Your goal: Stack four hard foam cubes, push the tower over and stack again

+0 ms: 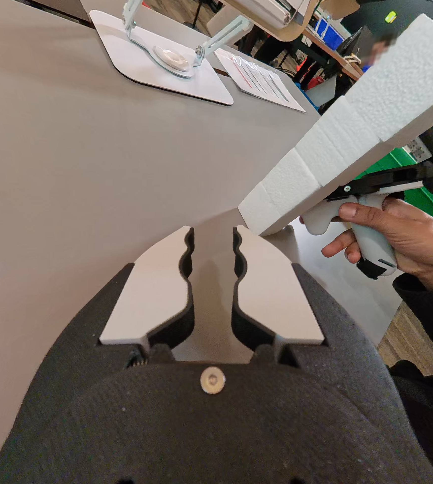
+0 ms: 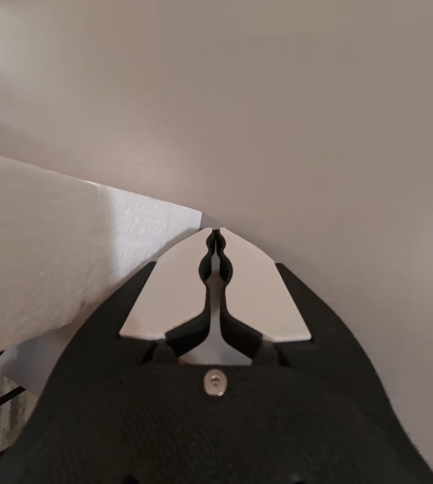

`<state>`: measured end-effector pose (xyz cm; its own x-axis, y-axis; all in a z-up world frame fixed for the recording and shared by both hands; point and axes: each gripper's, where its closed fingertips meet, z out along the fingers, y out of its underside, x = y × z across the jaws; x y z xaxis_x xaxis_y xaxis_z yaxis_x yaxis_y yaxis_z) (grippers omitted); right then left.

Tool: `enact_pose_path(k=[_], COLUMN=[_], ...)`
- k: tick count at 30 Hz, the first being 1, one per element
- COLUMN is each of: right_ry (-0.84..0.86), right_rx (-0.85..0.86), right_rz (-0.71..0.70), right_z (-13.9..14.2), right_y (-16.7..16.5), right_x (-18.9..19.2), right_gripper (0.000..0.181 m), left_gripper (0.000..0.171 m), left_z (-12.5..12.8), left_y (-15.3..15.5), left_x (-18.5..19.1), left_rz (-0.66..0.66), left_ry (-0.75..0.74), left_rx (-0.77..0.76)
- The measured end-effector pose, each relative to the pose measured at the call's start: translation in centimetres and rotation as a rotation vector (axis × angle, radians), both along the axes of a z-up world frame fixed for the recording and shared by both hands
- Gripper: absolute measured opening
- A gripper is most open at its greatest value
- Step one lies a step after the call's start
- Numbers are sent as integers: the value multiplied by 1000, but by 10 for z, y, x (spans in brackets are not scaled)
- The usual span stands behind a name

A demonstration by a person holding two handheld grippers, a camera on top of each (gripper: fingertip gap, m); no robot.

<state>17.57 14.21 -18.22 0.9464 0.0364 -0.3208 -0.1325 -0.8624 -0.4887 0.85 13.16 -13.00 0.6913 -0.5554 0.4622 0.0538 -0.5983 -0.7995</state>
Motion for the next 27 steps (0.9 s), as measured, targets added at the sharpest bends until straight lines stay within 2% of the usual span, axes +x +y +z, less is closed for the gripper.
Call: enact_pose_path(k=[27], right_ry=[-64], right_rx=[2], right_rz=[15], right_z=[-2], right_y=[3], right_x=[-4], right_gripper=[0], left_gripper=[29], left_z=[3], left_y=[4], left_x=[-8], left_rz=[34], left_ry=[-31], left_rx=[-16])
